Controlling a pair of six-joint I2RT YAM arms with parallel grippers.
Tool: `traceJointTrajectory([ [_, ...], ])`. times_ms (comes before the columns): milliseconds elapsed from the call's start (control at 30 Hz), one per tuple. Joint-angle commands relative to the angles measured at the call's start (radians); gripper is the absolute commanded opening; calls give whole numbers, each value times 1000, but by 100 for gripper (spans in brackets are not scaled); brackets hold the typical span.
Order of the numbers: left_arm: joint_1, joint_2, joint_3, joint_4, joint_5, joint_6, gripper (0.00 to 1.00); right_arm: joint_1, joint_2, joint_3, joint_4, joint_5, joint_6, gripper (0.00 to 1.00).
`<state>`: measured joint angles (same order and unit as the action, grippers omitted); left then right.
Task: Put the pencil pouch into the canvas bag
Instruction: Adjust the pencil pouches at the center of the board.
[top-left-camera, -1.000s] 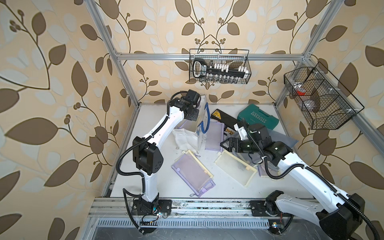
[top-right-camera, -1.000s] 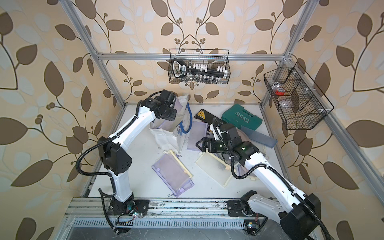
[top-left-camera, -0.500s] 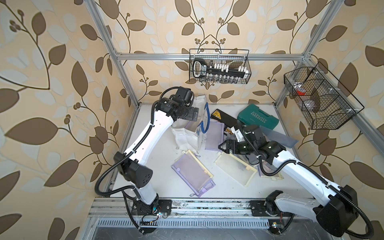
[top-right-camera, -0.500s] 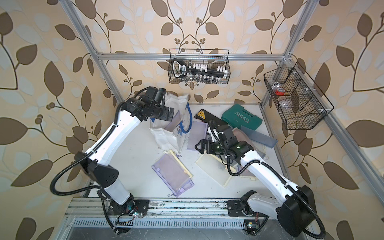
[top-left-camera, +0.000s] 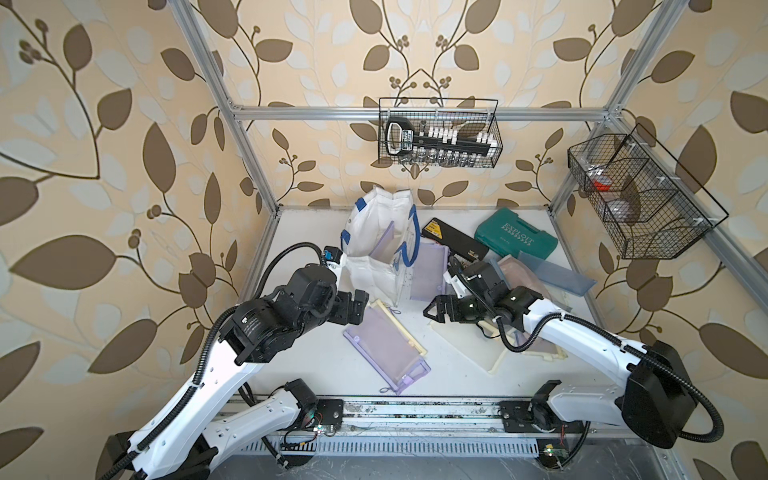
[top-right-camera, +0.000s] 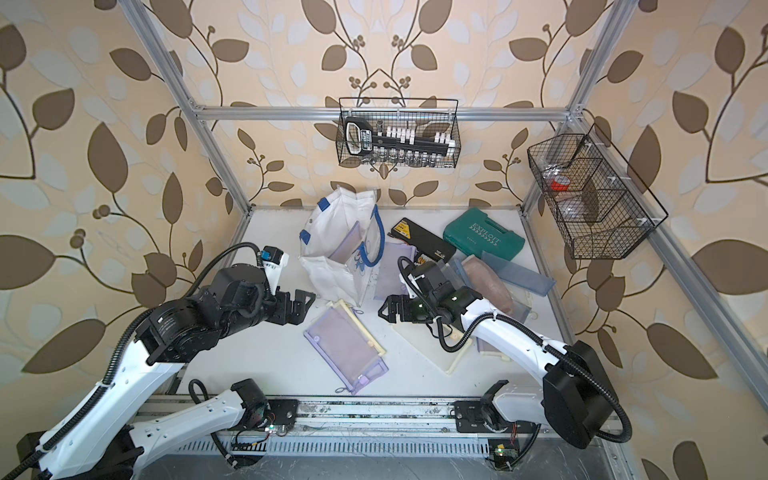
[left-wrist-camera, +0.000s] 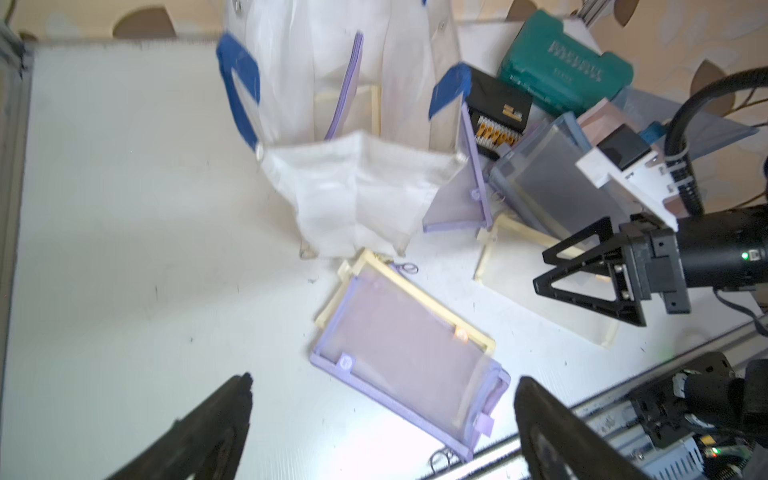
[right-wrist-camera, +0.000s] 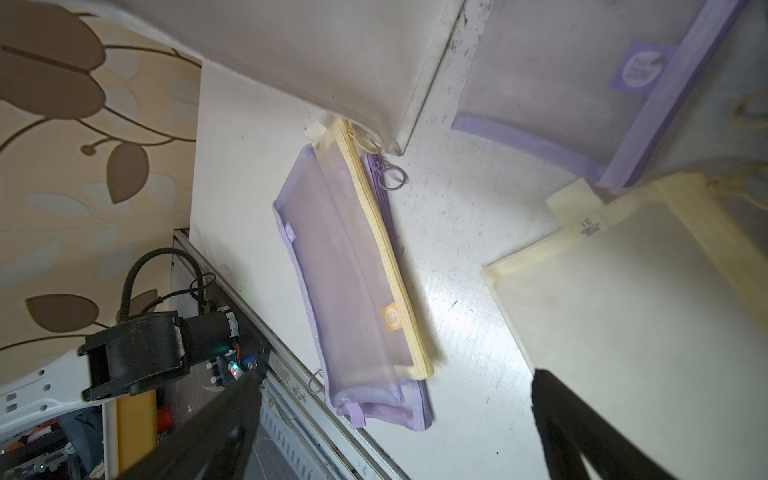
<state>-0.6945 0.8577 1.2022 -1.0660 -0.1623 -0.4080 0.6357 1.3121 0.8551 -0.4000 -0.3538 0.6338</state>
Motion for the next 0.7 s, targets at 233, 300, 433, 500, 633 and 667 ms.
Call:
traceJointTrajectory([
  [233,-4,-59,-259,-83,225,-396,98,81,115,-18,76,-22,9,100],
  [300,-3,-72,-332,-53,269,-440,97,94,136,-23,91,-32,11,99],
  [433,-4,-44,-447,22,356,-511,96,121,176,-28,118,-43,8,99],
  [500,-4,-22,-499,56,382,-539,94,133,198,-33,142,-52,8,99],
  [633,-4,-3,-537,97,377,-549,91,149,247,-28,169,-78,9,97],
  [667,-3,7,-540,97,364,-551,89,154,263,-26,173,-85,7,96],
])
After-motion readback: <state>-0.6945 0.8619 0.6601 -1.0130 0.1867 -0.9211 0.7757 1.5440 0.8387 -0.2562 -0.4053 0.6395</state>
